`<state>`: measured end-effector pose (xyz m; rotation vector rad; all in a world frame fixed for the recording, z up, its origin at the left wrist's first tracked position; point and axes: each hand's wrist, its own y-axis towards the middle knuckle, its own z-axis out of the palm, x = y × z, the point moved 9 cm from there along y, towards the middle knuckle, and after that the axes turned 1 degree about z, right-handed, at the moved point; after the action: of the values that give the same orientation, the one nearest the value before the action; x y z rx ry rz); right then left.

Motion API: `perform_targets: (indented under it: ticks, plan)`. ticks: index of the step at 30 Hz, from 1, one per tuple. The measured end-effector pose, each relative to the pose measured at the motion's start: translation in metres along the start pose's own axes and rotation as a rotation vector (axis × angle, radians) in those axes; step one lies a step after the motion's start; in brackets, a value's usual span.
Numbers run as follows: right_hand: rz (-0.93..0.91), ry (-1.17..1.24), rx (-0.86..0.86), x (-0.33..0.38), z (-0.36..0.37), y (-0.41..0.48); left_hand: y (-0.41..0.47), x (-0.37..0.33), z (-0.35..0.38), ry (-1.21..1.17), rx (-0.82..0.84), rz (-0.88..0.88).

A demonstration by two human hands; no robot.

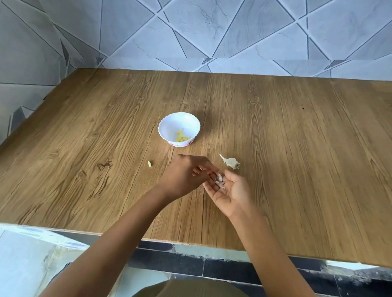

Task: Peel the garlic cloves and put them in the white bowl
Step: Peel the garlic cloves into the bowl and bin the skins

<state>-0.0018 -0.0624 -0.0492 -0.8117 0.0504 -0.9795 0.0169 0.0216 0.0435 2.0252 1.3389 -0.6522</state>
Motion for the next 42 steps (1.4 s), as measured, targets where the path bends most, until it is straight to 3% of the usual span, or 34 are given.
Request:
perform_targets:
  ticks: [5, 8, 12, 23, 27, 35, 39, 42]
  plan:
    - [0.0, -0.003, 0.029, -0.007, 0.004, 0.0, -0.012, 0.018, -0.011, -0.192, -0.067, -0.146]
    - [-0.01, -0.025, 0.044, -0.012, 0.008, 0.002, -0.032, 0.043, -0.02, -0.346, -0.148, -0.334]
    - [0.041, -0.123, 0.067, -0.033, 0.026, 0.002, -0.068, 0.066, -0.047, -0.459, -0.304, -0.452]
    - [0.398, -0.54, 0.222, -0.124, 0.067, 0.004, -0.222, 0.086, -0.099, -0.334, -0.846, -0.774]
    - [0.572, -0.636, 0.304, -0.181, 0.07, -0.008, -0.291, 0.074, -0.1, -0.289, -1.046, -0.909]
    - [0.838, -0.815, 0.342, -0.331, 0.06, -0.029, -0.423, 0.091, -0.103, -0.254, -1.28, -1.135]
    - [0.894, -0.88, 0.355, -0.415, 0.058, -0.017, -0.483, 0.135, -0.116, -0.248, -1.312, -1.203]
    - [0.904, -0.871, 0.358, -0.485, 0.055, 0.001, -0.532, 0.188, -0.127, -0.235, -1.245, -1.263]
